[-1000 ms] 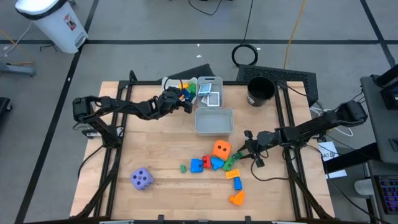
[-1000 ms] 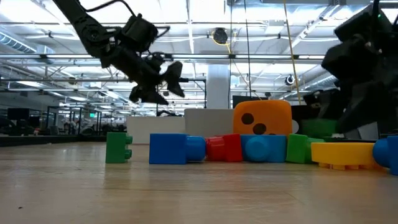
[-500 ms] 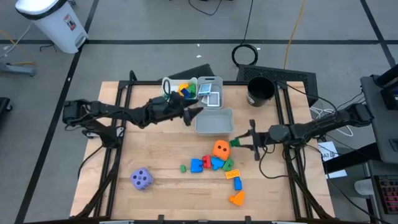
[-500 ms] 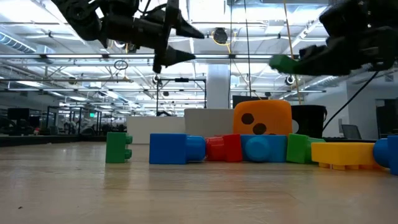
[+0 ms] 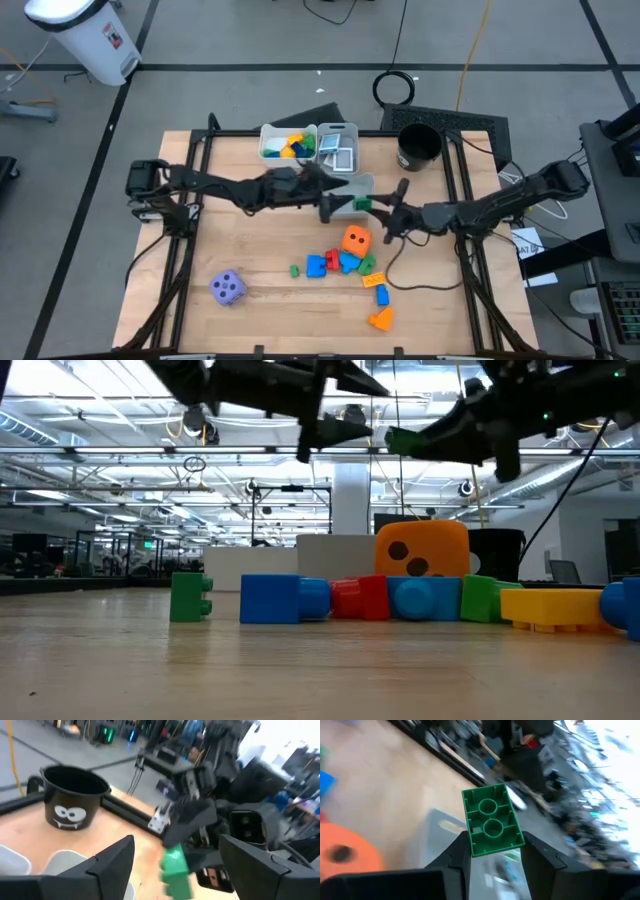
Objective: Pick & Place Toys
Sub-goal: Put the green game piece into the white bin
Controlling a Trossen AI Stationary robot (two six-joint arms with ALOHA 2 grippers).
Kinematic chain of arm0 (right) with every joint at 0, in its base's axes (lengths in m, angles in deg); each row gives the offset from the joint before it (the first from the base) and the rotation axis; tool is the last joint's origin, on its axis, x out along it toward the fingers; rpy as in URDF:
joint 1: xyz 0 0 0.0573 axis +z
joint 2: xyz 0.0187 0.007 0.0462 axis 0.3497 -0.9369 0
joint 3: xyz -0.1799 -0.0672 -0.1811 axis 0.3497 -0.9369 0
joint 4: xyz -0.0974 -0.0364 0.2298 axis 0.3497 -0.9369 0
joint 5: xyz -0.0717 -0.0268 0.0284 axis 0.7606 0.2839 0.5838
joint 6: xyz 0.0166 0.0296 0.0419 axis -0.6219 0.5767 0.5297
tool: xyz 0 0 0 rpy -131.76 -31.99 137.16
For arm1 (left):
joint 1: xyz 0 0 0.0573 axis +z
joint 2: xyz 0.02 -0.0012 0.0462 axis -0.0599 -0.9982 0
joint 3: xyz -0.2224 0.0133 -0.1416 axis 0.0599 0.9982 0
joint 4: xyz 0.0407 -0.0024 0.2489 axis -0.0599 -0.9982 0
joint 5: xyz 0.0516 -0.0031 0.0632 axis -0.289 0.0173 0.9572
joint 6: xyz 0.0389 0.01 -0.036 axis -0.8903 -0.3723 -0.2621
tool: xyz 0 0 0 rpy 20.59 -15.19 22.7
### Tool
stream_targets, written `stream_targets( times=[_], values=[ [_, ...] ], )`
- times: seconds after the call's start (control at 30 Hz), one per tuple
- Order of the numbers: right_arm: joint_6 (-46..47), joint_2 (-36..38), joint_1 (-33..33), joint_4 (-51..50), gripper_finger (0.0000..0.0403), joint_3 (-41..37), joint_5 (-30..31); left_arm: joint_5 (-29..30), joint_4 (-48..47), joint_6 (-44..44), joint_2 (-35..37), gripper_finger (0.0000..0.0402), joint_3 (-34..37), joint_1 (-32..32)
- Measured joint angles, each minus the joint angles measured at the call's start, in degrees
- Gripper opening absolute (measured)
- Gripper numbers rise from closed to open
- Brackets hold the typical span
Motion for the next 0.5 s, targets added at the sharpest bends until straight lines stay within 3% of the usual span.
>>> stream_targets(
  times=[0.17, 0.5],
  values=[
    [-9.2, -3.5, 1.3, 6.5, 0.0105, 1.0, 7.5, 0.0, -7.2, 0.1, -3.8, 0.0280, -7.0, 0.0],
    [-13.4, -3.9, 2.5, 14.0, 0.0107, 1.0, 7.4, -0.1, -8.4, 0.5, -5.1, 0.0245, -8.4, 0.0]
  ],
)
